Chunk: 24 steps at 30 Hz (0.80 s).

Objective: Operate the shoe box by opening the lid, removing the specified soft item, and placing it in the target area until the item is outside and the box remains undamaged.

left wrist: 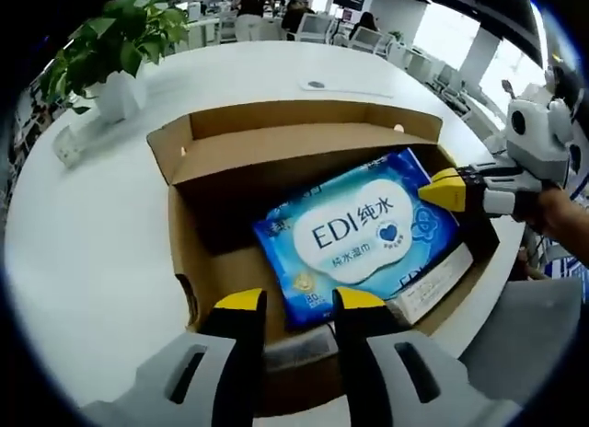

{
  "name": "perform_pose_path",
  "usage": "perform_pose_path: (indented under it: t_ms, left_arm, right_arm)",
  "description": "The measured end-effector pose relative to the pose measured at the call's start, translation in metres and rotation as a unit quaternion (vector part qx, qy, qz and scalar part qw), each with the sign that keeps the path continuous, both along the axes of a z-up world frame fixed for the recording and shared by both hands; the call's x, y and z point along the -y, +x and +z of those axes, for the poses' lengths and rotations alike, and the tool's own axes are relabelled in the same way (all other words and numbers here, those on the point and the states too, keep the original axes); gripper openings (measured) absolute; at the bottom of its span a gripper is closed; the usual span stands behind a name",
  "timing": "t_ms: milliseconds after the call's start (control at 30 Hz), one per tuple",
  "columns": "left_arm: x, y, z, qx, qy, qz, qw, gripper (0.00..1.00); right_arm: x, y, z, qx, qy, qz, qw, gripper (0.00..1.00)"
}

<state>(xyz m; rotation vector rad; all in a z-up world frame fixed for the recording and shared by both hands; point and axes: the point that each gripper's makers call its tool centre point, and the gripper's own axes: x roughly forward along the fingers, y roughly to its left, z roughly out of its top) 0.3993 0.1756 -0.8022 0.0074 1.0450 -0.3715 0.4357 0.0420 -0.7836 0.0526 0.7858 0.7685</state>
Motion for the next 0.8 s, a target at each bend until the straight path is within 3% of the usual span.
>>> perform_pose_path:
  t_ms: [233,533,800]
  left_arm:
    - [0.002,0.001,-0.009,-0.015,-0.019,0.004,0.9997,0.33]
    - [0.003,0.003,-0.018,-0.032,-0.056,0.043,0.997,0.13]
    - [-0.003,0.007,-0.02,-0.018,-0.034,0.041,0.9984,0.0]
  right_arm:
    - [0.003,0.001,-0.003,-0.003,0.001,-0.003,1.0,0.0]
    - [0.005,-0.001,-0.006,-0.009,0.005,-0.006,0.9999,0.0]
    - [0.004,-0.001,-0.006,-0.011,0.009,-0.009,0.9999,0.0]
